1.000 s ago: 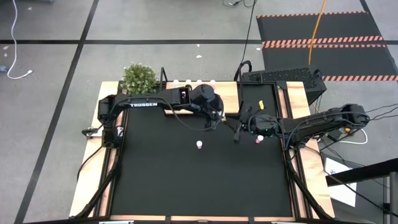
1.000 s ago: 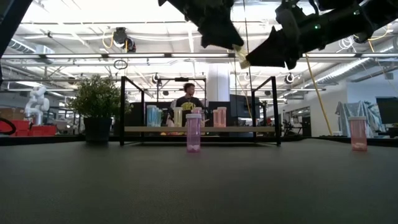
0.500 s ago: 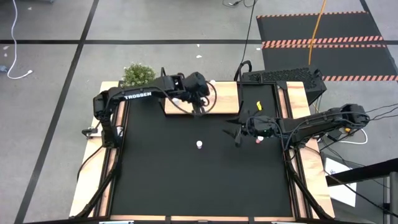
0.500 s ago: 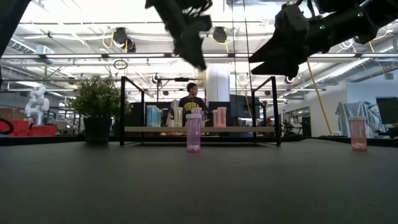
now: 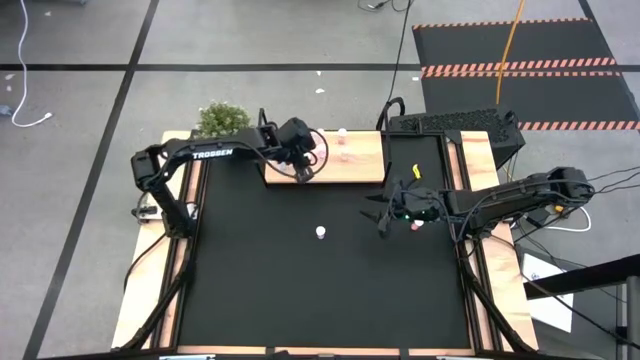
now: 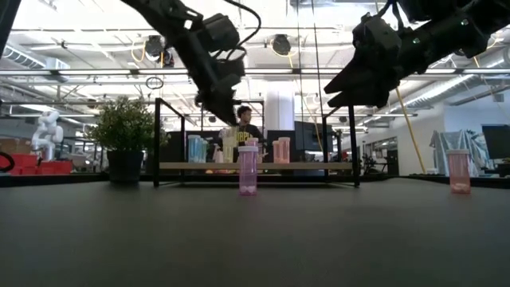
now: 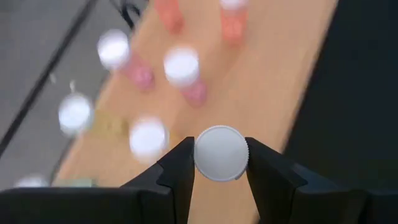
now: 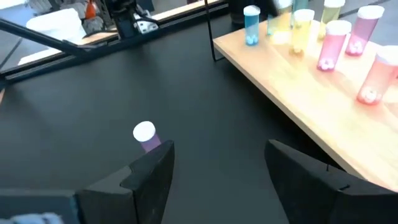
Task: Pick and place medicine bottles onto shelf by color
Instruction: Put the yellow pill bottle on the shelf, then put the pink pill bottle on the shelf
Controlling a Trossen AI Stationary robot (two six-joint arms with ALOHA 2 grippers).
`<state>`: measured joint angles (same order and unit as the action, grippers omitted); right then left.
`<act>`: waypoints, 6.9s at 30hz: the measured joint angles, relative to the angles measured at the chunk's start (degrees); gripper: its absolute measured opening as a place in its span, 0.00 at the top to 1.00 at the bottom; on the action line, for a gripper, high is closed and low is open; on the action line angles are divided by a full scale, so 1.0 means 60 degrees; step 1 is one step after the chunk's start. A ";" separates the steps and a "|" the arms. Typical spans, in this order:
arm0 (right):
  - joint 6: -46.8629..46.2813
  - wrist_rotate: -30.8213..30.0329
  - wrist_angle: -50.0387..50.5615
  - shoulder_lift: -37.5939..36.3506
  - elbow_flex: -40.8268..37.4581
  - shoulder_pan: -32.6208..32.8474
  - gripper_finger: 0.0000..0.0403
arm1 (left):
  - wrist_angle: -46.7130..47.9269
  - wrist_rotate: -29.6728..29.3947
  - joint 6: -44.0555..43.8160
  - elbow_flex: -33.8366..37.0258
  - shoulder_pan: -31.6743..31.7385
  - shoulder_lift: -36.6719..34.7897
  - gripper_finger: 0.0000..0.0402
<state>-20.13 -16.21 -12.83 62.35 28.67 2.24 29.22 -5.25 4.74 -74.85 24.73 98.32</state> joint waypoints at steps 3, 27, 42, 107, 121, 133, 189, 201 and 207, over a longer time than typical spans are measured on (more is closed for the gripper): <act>0.0046 0.0000 0.0118 0.0000 0.0000 0.0000 0.39 | -0.0550 -0.0001 -0.0025 0.0476 0.0088 -0.0019 0.66; -0.0058 0.0007 0.0184 0.0000 0.0001 -0.0007 0.39 | -0.1433 -0.0056 -0.1050 0.1217 0.0391 0.0008 0.66; -0.0071 0.0018 0.0173 -0.0004 0.0007 0.0008 0.39 | -0.1331 0.0520 -0.1396 0.1217 0.0384 0.0008 0.47; -0.0057 0.2465 -0.0346 0.1362 0.0011 0.1147 0.39 | -0.0457 0.2177 0.0222 0.0414 -0.4017 0.1403 0.49; -0.0216 0.2466 -0.0381 0.1362 0.0011 0.1147 0.39 | -0.0410 0.2115 0.0278 0.0416 -0.3973 0.1410 0.67; -0.0289 0.2466 -0.0381 0.1362 0.0011 0.1147 0.39 | -0.0726 0.2112 -0.0511 0.0263 -0.3764 0.1410 0.69; -0.0957 0.2432 0.0144 0.1359 0.0007 0.0492 0.39 | 0.0130 0.2134 0.1329 -0.1679 0.0270 0.1884 0.69; -0.1036 0.2239 0.0153 0.1359 0.0007 0.0495 0.39 | 0.0144 0.2137 0.0834 -0.1679 0.0260 0.1884 0.56; -0.1036 0.2240 0.0153 0.1359 0.0007 0.0495 0.39 | 0.0123 0.2134 0.0859 -0.1679 0.0260 0.1884 0.49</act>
<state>-26.35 -2.76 -11.91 70.50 28.71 5.21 29.95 7.55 9.89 -84.93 26.28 109.62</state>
